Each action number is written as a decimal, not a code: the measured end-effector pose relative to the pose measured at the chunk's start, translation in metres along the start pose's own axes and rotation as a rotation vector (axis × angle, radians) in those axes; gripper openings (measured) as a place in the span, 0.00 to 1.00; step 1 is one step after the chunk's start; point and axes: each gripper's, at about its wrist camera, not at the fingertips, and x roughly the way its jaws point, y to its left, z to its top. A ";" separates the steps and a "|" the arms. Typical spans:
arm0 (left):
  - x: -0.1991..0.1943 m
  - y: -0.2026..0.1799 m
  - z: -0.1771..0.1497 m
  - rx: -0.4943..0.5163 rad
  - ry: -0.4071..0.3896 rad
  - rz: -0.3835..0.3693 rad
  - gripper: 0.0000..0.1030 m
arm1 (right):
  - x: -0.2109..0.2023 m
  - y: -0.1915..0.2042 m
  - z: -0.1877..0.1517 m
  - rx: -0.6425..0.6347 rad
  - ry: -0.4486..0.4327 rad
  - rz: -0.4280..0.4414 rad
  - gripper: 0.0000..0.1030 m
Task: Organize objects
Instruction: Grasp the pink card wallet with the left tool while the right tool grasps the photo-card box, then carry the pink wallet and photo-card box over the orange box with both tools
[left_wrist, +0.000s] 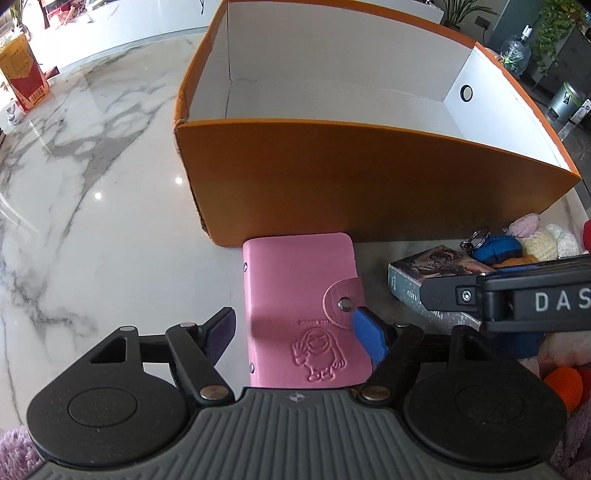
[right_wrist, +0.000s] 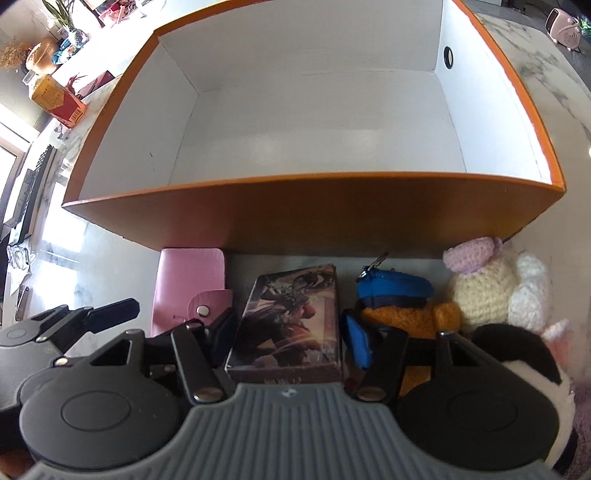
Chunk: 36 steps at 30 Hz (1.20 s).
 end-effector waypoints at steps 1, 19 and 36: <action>0.003 -0.002 0.001 0.000 0.004 0.001 0.82 | -0.001 -0.002 0.000 0.004 0.002 0.007 0.61; 0.021 -0.018 0.001 0.059 0.011 0.057 0.94 | 0.005 -0.011 0.000 -0.011 0.010 0.026 0.61; -0.051 -0.005 -0.003 0.009 -0.133 0.088 0.89 | -0.050 -0.023 -0.021 0.012 -0.142 0.133 0.60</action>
